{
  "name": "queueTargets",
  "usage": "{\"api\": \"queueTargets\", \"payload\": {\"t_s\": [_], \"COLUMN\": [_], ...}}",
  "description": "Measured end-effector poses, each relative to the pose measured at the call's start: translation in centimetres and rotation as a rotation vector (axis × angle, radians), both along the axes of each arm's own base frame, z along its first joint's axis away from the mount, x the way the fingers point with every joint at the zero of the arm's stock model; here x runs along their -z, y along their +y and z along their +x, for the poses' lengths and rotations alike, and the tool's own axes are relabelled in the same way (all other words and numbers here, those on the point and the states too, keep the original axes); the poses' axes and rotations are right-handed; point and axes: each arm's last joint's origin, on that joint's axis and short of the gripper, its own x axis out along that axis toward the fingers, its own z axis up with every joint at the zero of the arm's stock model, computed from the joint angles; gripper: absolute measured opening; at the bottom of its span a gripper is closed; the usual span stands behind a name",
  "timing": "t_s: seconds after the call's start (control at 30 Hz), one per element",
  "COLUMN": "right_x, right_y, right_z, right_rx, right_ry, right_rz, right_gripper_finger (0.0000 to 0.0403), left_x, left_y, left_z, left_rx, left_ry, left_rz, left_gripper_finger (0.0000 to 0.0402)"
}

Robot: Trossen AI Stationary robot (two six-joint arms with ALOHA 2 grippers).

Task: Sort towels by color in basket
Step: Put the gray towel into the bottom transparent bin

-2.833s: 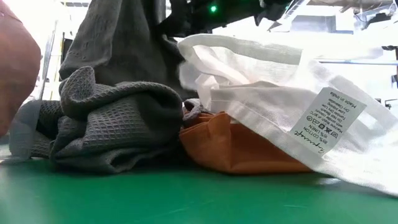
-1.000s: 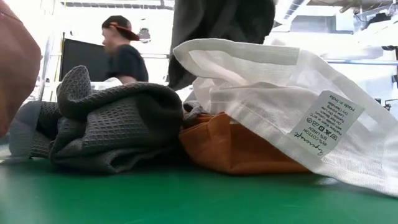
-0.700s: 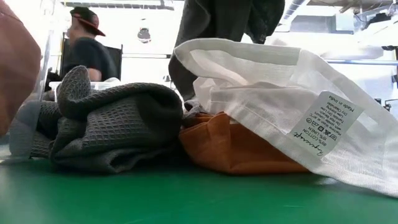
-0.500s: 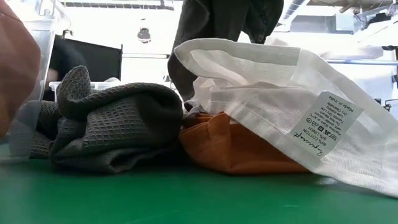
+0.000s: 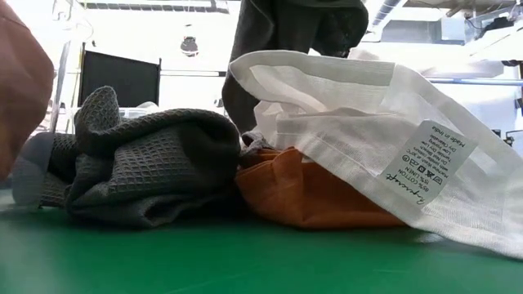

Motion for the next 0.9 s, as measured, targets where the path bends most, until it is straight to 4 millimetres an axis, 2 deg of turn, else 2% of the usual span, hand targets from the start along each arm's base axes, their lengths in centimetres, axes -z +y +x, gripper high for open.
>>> {"api": "queueTargets", "payload": {"t_s": [0.17, 0.27, 0.37, 0.53, 0.63, 0.9], "right_x": [-0.3, -1.5, -2.8, -4.1, -4.2, -2.2], "right_y": [-0.2, 0.1, 0.2, 0.3, 0.3, -0.4], "right_z": [-0.7, -2.3, -4.4, -7.5, -8.7, -9.5], "right_rx": [0.061, 0.096, 0.110, 0.155, 0.188, 0.370], "right_ry": [0.021, 0.023, 0.026, 0.070, 0.118, 0.337], "right_rz": [0.003, 0.003, -0.002, 0.022, 0.069, 0.177], "right_gripper_finger": [0.0215, 0.0262, 0.0292, 0.0309, 0.0310, 0.0311], "left_x": [-0.4, -1.5, -3.3, -5.1, -5.4, -4.0], "left_y": [0.2, 0.2, -0.1, -0.6, -0.9, -2.1], "left_z": [-0.9, -2.3, -4.5, -8.1, -10.2, -14.6], "left_rx": [-0.059, -0.056, -0.006, 0.152, 0.270, 0.698], "left_ry": [0.007, -0.036, -0.123, -0.197, -0.163, 0.161], "left_rz": [-0.012, -0.022, -0.024, -0.056, -0.100, -0.257], "left_gripper_finger": [0.0005, 0.0004, 0.0003, 0.0002, 0.0002, 0.0004]}}
